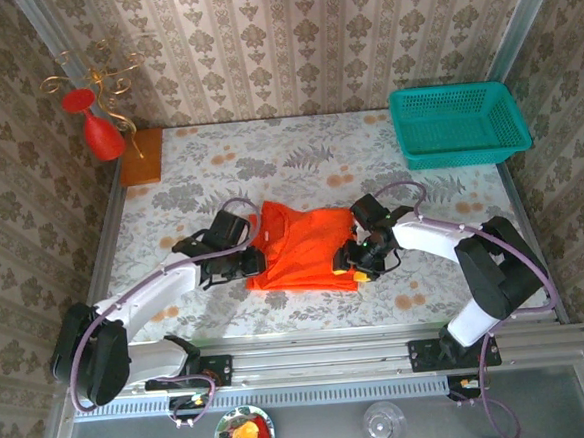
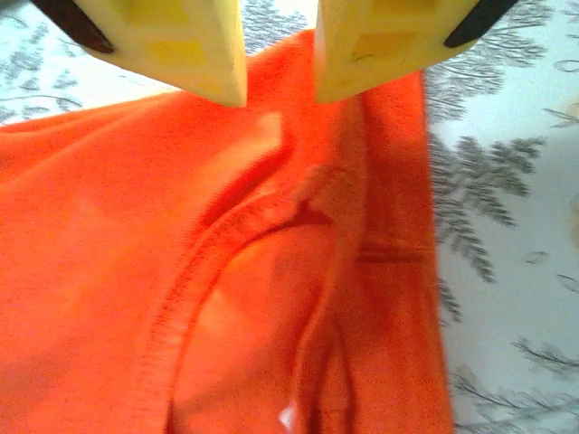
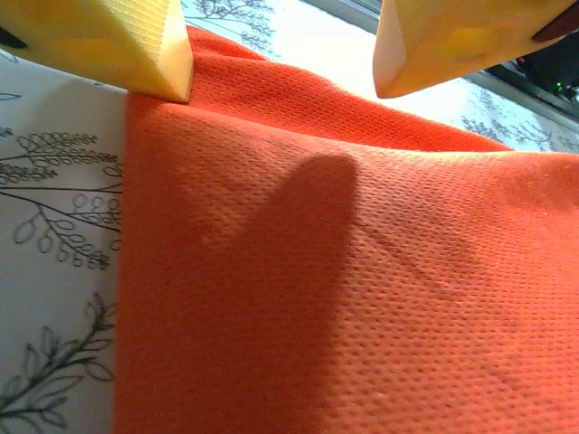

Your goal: Fold the inside-out t-shirt

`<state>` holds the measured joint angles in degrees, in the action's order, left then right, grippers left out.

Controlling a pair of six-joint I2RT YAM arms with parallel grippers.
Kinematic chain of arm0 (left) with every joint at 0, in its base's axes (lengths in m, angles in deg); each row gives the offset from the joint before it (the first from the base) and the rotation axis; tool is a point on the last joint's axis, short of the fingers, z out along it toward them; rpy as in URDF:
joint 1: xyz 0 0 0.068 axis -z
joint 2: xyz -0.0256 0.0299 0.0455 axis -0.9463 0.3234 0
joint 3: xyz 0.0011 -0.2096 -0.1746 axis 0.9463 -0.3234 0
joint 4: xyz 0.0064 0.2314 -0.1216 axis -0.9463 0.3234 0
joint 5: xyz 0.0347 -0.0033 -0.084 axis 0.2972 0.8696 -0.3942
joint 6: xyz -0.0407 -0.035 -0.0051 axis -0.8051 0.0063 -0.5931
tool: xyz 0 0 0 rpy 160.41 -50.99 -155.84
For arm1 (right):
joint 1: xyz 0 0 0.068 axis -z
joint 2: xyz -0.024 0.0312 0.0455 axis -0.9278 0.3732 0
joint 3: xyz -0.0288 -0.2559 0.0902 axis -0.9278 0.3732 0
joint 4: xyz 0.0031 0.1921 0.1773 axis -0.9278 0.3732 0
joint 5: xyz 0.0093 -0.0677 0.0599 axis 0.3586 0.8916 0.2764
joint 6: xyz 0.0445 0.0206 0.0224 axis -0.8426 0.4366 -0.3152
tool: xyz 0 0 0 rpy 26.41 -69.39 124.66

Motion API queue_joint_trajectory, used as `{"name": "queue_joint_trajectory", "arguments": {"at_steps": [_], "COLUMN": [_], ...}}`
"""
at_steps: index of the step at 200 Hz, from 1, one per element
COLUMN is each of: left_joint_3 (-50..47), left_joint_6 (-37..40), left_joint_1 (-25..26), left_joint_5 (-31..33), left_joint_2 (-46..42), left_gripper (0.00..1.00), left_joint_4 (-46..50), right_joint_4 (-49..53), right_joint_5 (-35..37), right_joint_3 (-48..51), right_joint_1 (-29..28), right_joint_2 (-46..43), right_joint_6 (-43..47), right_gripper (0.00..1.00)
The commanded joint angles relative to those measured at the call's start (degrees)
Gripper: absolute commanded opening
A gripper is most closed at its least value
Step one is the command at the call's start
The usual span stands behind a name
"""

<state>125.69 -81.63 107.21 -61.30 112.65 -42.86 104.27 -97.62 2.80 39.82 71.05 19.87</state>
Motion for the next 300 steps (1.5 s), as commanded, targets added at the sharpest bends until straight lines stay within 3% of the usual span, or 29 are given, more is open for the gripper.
{"name": "queue_joint_trajectory", "arguments": {"at_steps": [1,27,50,77,114,141,188,209,233,269,300], "left_joint_3": [-0.47,-2.01,-1.01,-0.08,0.30,-2.80,-8.66,-6.61,-2.33,6.99,14.75], "left_joint_6": [-0.87,-0.64,2.19,4.54,4.57,1.79,-6.52,-5.74,-2.85,0.66,2.98], "left_joint_1": [1.98,3.03,2.29,0.53,1.11,3.12,5.73,2.55,-4.01,-12.00,-14.76], "left_joint_5": [-7.19,-8.81,-3.37,2.15,1.34,-0.09,-3.51,-3.98,-8.67,-16.57,-18.97], "left_joint_2": [1.77,5.84,9.23,12.54,17.77,15.59,4.43,0.16,0.12,9.12,19.60], "left_gripper": [0.19,0.11,0.10,0.09,0.09,0.09,0.11,0.18,0.25,0.42,0.53], "left_joint_4": [-3.78,-7.25,-4.37,-2.97,-2.22,-2.37,-6.03,-4.89,-5.53,-9.46,-10.33], "right_joint_4": [2.61,-0.55,-4.14,-3.63,5.06,7.11,10.34,12.11,13.32,13.77,14.35], "right_joint_5": [1.63,-2.41,-6.98,-3.60,5.52,6.87,7.22,7.45,7.15,7.69,8.46], "right_joint_3": [-0.96,-1.41,-1.40,-0.54,-0.37,1.99,3.10,1.45,-2.05,-7.71,-12.70], "right_joint_1": [-0.25,-1.12,-2.34,-2.34,-1.40,-0.47,-0.47,-0.47,-0.40,0.95,4.14], "right_joint_2": [-1.65,-2.96,-0.59,2.61,4.92,2.14,-0.42,-3.45,-5.53,-4.25,-0.47], "right_joint_6": [0.07,-0.57,-0.90,-0.78,3.01,4.13,5.08,5.20,5.63,7.28,9.71], "right_gripper": [0.56,0.56,0.56,0.56,0.56,0.56,0.56,0.56,0.56,0.56,0.56]}}
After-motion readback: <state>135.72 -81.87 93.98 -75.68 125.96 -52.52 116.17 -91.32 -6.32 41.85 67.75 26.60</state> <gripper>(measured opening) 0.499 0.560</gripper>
